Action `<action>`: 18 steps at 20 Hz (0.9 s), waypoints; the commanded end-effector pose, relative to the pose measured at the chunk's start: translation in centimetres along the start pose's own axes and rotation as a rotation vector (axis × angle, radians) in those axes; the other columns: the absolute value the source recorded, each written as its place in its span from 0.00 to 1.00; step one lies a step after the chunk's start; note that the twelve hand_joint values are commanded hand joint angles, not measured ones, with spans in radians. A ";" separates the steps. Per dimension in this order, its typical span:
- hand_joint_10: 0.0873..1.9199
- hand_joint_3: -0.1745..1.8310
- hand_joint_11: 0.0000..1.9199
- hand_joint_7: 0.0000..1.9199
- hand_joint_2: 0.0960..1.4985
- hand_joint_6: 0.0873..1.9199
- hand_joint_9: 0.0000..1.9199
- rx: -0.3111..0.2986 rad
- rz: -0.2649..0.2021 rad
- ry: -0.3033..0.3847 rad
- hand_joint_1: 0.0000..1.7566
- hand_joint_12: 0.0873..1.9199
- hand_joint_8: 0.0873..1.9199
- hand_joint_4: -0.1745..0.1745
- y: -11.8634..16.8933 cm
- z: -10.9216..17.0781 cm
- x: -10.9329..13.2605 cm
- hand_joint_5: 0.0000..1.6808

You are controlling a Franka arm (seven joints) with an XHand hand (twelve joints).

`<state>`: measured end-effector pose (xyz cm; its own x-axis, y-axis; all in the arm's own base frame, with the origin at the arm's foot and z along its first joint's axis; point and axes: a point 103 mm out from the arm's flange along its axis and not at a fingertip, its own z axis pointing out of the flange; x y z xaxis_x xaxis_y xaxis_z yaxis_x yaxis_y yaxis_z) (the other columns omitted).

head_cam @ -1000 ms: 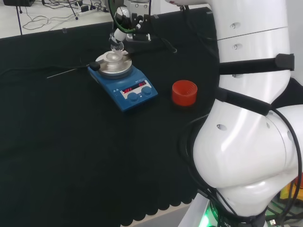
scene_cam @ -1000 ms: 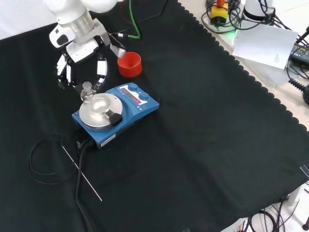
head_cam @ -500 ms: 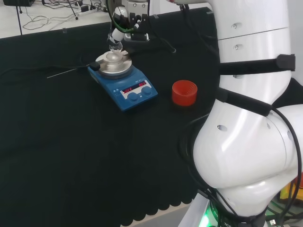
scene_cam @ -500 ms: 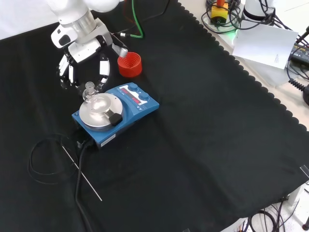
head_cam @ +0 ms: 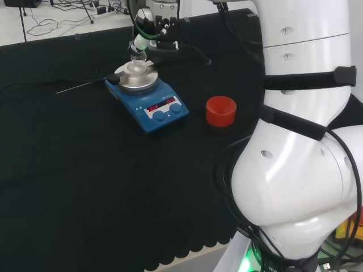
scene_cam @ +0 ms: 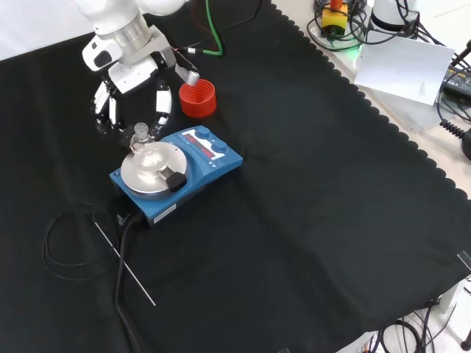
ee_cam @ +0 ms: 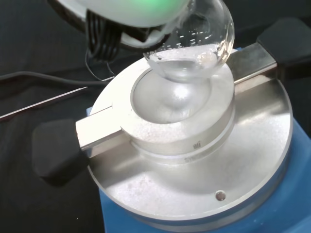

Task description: Place the round-bottom flask on the heater.

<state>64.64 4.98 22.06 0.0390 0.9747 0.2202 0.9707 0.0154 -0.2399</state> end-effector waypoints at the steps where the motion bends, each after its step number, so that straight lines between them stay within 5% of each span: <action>1: 0.27 0.46 0.25 0.24 0.41 0.46 0.36 0.013 -0.001 0.010 0.63 0.66 0.33 0.75 0.1 0.7 0.1 0.69; 18: 0.27 0.47 0.25 0.23 0.40 0.46 0.35 0.030 0.001 0.001 0.63 0.66 0.33 0.75 1.0 1.8 0.1 0.69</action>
<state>65.22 5.66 20.27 0.0354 0.9744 0.2219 0.9632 0.0259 -0.2675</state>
